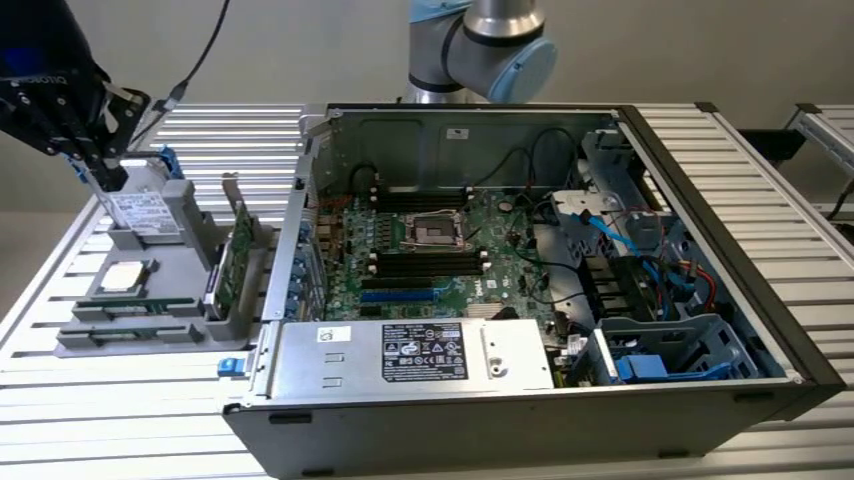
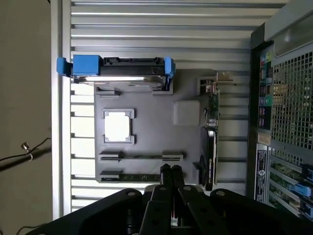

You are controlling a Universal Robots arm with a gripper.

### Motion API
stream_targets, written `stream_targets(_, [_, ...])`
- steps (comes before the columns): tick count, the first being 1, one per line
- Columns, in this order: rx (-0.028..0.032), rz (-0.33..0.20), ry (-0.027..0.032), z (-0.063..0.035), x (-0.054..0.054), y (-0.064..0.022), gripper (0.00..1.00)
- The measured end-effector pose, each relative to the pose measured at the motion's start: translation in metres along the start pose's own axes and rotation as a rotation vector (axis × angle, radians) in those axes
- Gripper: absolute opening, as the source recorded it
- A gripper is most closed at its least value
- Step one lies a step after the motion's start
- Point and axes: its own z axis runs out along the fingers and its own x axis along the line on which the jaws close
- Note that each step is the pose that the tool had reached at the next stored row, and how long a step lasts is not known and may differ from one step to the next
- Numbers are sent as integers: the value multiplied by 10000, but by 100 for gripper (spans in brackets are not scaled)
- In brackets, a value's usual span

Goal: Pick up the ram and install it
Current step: 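Reach for the ram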

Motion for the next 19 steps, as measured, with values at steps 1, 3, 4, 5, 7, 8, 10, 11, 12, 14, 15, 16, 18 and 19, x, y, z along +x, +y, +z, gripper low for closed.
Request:
stream_targets(1, [1, -1, 3, 5, 14, -14, 10])
stream_targets(3, [1, -4, 7, 19, 43, -42, 10])
stream_targets(4, [1, -5, 7, 26, 58, -53, 10])
stream_targets(5, [0, -8, 7, 34, 74, -65, 10])
stream_targets(7, [0, -16, 11, 50, 104, -88, 10])
stream_targets(8, [1, -19, 14, 56, 118, -96, 10])
stream_targets(10, [1, -26, 20, 73, 146, -117, 10])
stream_targets(11, [0, -29, 19, 82, 161, -124, 10])
stream_targets(12, [1, -33, 26, 89, 174, -135, 10])
stream_targets(14, [0, -42, 32, 106, 205, -150, 10])
stream_targets(15, [1, -47, 37, 112, 217, -158, 10])
stream_targets(16, [1, -52, 42, 121, 233, -165, 10])
stream_targets(18, [8, -63, 44, 135, 266, -167, 10])
stream_targets(19, [8, -67, 42, 137, 270, -168, 10])
